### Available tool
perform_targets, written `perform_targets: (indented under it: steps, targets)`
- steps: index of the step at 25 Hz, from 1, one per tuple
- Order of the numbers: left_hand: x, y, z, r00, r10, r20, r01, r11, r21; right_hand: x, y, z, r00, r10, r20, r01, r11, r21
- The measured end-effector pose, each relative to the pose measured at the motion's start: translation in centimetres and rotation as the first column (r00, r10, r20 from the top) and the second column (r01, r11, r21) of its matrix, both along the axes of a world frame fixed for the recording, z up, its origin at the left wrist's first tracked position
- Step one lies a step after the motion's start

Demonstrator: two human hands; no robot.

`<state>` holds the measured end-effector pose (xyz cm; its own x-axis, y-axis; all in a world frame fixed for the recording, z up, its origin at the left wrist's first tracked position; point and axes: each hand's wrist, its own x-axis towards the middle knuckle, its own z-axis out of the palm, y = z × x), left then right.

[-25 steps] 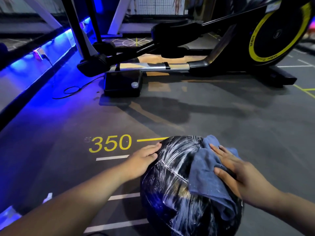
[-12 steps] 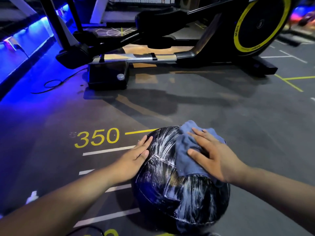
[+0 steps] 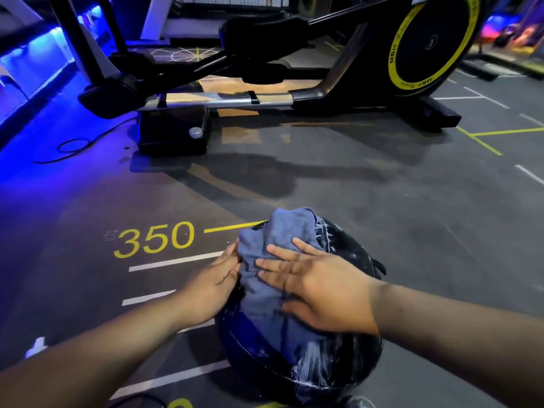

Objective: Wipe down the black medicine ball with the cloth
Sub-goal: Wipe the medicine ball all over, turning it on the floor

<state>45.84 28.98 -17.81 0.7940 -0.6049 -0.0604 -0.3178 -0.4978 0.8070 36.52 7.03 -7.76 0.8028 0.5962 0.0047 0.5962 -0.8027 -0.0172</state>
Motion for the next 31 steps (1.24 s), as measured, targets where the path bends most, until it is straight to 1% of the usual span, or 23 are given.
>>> perform_targets:
  steps: [2,4,5,6,7,8,9,10,11,13,14,15,17,18,20,21,22,24,26,28,29,31]
  targets:
    - [0.1,-0.4,0.6,0.999,-0.021,0.027,0.019,0.998,0.068,1.5,-1.7,0.7,0.989,-0.126,-0.080,0.140,0.969,0.205]
    - [-0.2,-1.0,1.4,0.998,-0.054,0.024,0.051,0.993,0.109,3.3,-4.7,1.0,0.952,-0.296,-0.084,0.306,0.888,0.343]
    - [-0.5,-1.2,1.7,0.998,-0.065,0.023,0.062,0.991,0.119,4.4,-6.4,1.1,0.901,-0.417,-0.120,0.431,0.823,0.369]
    - [-0.8,-1.5,1.8,0.997,-0.077,0.025,0.073,0.989,0.129,5.2,-7.8,1.2,0.819,-0.537,-0.204,0.574,0.751,0.326]
    - [-1.1,-1.7,2.0,0.996,-0.087,0.026,0.082,0.988,0.134,5.6,-9.0,1.0,0.721,-0.609,-0.331,0.692,0.661,0.289]
    - [-1.4,-1.9,2.1,0.996,-0.089,0.027,0.084,0.987,0.137,5.8,-9.6,0.7,0.639,-0.597,-0.485,0.764,0.563,0.315]
    - [-1.4,-2.1,2.3,0.996,-0.085,0.027,0.080,0.987,0.142,6.0,-9.7,0.3,0.597,-0.567,-0.568,0.798,0.493,0.347]
    - [-1.4,-2.3,2.3,0.997,-0.079,0.026,0.074,0.986,0.151,5.9,-9.3,0.1,0.615,-0.534,-0.580,0.784,0.490,0.380]
    - [-1.3,-2.5,2.5,0.997,-0.077,0.022,0.072,0.983,0.168,5.8,-8.9,-0.1,0.667,-0.529,-0.524,0.742,0.537,0.403]
    - [-1.4,-2.7,2.7,0.997,-0.082,0.015,0.077,0.976,0.204,4.9,-7.8,0.2,0.798,-0.498,-0.339,0.602,0.681,0.417]
    - [-1.3,-2.7,2.8,0.996,-0.091,0.012,0.087,0.974,0.211,4.2,-7.2,0.3,0.858,-0.449,-0.249,0.514,0.758,0.402]
    - [-1.3,-2.7,2.9,0.994,-0.105,0.010,0.100,0.972,0.210,3.5,-6.5,0.5,0.902,-0.391,-0.180,0.431,0.830,0.355]
    - [-1.1,-2.8,3.0,0.993,-0.117,0.009,0.113,0.973,0.199,2.0,-4.6,0.6,0.959,-0.257,-0.117,0.277,0.938,0.209]
    - [-0.9,-2.8,3.1,0.994,-0.108,0.021,0.101,0.974,0.205,1.3,-3.5,0.4,0.981,-0.173,-0.084,0.184,0.971,0.152]
    - [-0.9,-2.7,3.3,0.998,-0.059,0.034,0.049,0.967,0.249,0.1,-1.4,0.2,0.998,-0.034,-0.053,0.036,0.998,0.048]
    - [-1.1,-2.2,3.4,0.999,-0.035,0.002,0.033,0.969,0.243,-0.2,-0.6,0.2,0.998,-0.028,-0.064,0.030,0.999,0.037]
    - [-1.3,-1.8,3.4,0.999,-0.005,-0.035,0.012,0.978,0.206,-0.3,-0.2,0.3,0.994,-0.062,-0.094,0.069,0.995,0.066]
    - [-1.8,-1.8,3.8,0.990,0.046,-0.136,-0.034,0.995,0.089,0.2,-0.2,0.3,0.972,-0.178,-0.154,0.200,0.969,0.144]
    - [-1.6,-2.5,4.3,0.991,-0.045,-0.124,0.058,0.992,0.108,0.8,-0.7,0.2,0.946,-0.287,-0.149,0.312,0.930,0.194]
    - [-1.4,-3.0,4.8,0.990,-0.021,-0.137,0.035,0.994,0.105,1.4,-1.3,0.4,0.894,-0.399,-0.202,0.436,0.879,0.191]
    - [-1.6,-3.2,5.0,0.991,-0.027,-0.132,0.042,0.993,0.111,1.5,-1.6,0.5,0.877,-0.428,-0.219,0.464,0.872,0.155]
    - [-1.8,-3.7,5.2,0.996,-0.041,-0.076,0.054,0.983,0.175,1.5,-1.9,0.6,0.888,-0.416,-0.195,0.440,0.893,0.100]
